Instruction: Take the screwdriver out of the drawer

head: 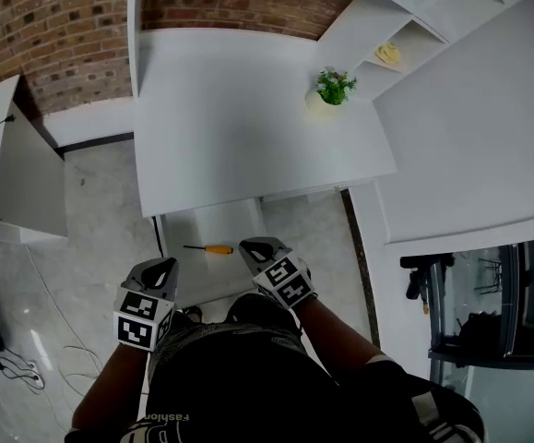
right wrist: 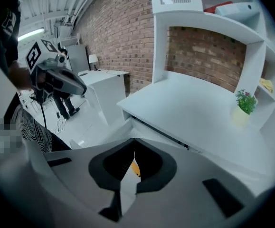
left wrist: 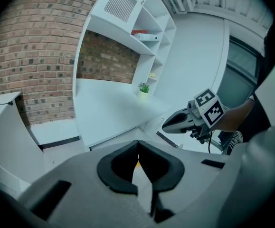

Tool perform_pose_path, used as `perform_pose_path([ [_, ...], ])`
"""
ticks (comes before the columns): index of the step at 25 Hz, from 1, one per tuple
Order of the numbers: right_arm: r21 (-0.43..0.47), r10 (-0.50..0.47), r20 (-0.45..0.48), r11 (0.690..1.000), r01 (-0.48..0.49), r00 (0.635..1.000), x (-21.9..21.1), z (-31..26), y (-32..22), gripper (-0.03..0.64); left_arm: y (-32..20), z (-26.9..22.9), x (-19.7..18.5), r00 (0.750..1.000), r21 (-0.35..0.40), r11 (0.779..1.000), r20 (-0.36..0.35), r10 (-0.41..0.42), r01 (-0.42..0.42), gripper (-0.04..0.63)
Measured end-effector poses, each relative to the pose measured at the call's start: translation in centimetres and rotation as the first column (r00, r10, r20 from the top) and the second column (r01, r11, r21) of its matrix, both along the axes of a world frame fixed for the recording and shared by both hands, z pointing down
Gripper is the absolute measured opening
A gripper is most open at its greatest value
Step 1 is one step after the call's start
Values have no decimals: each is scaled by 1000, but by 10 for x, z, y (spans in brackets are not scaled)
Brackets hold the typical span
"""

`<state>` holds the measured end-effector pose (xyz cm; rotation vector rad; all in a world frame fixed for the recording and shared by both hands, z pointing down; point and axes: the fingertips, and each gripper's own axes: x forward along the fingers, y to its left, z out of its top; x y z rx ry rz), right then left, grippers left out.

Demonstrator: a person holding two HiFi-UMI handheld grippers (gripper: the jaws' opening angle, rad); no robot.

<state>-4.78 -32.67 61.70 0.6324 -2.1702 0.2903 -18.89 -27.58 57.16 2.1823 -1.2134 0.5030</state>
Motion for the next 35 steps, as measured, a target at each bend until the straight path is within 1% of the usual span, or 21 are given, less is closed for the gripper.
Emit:
perform_pose_path([
  [2, 3, -53, -66, 999, 54, 996, -5, 17, 1, 8, 1, 7, -5, 1000, -12, 1000, -5, 1, -1, 18],
  [5, -6, -158, -154, 987, 159, 975, -17, 44, 6, 8, 5, 16, -11, 1000, -36, 999, -11, -7, 6, 18],
  [8, -1, -245, -211, 968, 250, 946, -27, 71, 5, 8, 6, 25, -17, 1000, -49, 999, -4, -22, 22, 18],
  [11, -45, -305, -255, 952, 303, 918, -30, 103, 3, 9, 6, 32, -23, 998, -58, 997, -2, -56, 56, 18],
  [13, -88, -336, -277, 942, 324, 900, -27, 124, 3, 12, 7, 35, -25, 997, -65, 995, 3, -75, 75, 18],
  [16, -147, -382, -298, 924, 353, 875, -23, 149, 7, 36, 8, 39, -27, 994, -79, 991, 6, -107, 107, 18],
  [19, -182, -422, -315, 906, 382, 850, -23, 167, 9, 53, 10, 44, -28, 991, -96, 987, 12, -132, 133, 18],
  [24, -234, -471, -341, 881, 412, 814, -22, 197, 10, 57, 15, 54, -28, 986, -130, 977, 13, -168, 168, 18],
  [28, -261, -500, -354, 864, 430, 790, -24, 216, 10, 58, 20, 60, -30, 982, -145, 971, 19, -189, 189, 18],
  [31, -263, -520, -362, 853, 450, 774, -31, 229, 9, 61, 24, 65, -35, 980, -161, 967, 29, -195, 198, 18],
  [35, -285, -558, -384, 830, 480, 736, -33, 247, 10, 71, 28, 70, -35, 978, -185, 961, 31, -206, 208, 18],
])
